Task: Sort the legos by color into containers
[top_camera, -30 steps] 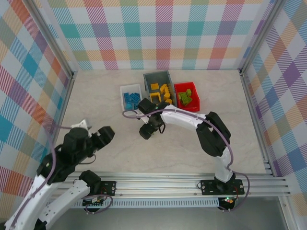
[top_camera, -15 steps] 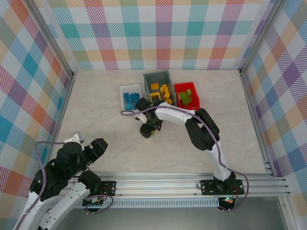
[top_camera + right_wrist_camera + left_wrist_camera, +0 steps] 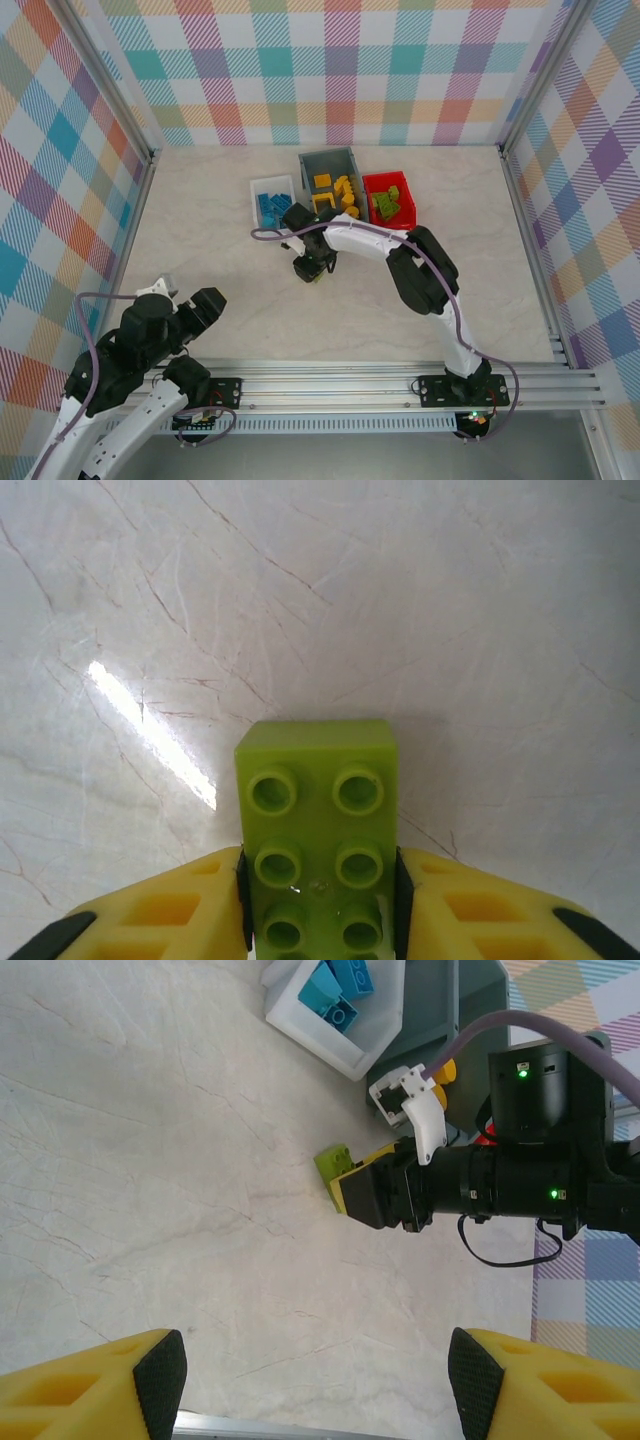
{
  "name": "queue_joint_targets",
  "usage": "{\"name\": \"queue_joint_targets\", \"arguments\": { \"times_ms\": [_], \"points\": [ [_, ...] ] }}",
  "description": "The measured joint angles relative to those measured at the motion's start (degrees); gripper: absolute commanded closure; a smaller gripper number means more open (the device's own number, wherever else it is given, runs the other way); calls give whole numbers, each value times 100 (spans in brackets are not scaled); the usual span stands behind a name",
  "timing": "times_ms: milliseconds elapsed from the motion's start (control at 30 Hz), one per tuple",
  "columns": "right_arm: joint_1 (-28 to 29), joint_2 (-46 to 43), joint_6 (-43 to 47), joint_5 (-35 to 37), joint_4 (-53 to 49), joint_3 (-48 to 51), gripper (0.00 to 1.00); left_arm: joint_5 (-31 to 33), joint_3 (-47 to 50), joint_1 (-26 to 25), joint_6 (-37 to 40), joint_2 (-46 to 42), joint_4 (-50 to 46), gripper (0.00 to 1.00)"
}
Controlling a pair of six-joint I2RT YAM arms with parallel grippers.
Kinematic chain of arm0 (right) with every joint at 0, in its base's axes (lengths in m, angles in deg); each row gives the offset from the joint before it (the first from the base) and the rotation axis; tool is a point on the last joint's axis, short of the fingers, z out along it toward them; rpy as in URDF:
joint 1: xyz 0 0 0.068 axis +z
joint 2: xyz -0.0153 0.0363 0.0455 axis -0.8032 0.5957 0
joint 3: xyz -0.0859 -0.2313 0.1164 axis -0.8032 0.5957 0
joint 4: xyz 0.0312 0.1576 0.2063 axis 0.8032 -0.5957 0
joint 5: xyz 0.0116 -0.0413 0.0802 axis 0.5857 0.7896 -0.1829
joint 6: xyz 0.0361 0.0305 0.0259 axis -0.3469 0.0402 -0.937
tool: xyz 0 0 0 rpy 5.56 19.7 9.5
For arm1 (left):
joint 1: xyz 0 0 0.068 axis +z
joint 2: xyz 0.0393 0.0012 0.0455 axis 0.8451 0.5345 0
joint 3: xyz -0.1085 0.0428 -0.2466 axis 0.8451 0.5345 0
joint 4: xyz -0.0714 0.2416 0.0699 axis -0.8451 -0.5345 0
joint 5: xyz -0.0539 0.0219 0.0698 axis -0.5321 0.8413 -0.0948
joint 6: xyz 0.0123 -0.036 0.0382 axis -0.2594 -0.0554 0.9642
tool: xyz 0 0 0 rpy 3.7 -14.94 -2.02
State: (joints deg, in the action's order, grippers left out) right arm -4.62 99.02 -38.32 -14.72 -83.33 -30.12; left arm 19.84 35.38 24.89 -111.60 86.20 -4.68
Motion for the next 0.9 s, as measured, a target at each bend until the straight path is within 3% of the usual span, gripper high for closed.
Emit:
{"name": "queue_joint_targets", "arguments": {
  "times_ms": [267, 533, 700, 900],
  "points": [
    [0, -621, -214, 4, 247, 713, 70, -146, 0, 0, 20, 192, 282, 28],
    [-214, -2282, -581, -57, 385, 1526, 71, -649, 52, 0, 44, 774, 999, 28],
    [-1119, -3158, -975, -92, 376, 1880, 71, -1207, 81, -81, 37, 1943, 2083, 29],
    [-2295, -2887, -1456, 328, 136, 1493, 70, -1084, -686, -1047, 293, 3947, 2872, 30]
  ]
}}
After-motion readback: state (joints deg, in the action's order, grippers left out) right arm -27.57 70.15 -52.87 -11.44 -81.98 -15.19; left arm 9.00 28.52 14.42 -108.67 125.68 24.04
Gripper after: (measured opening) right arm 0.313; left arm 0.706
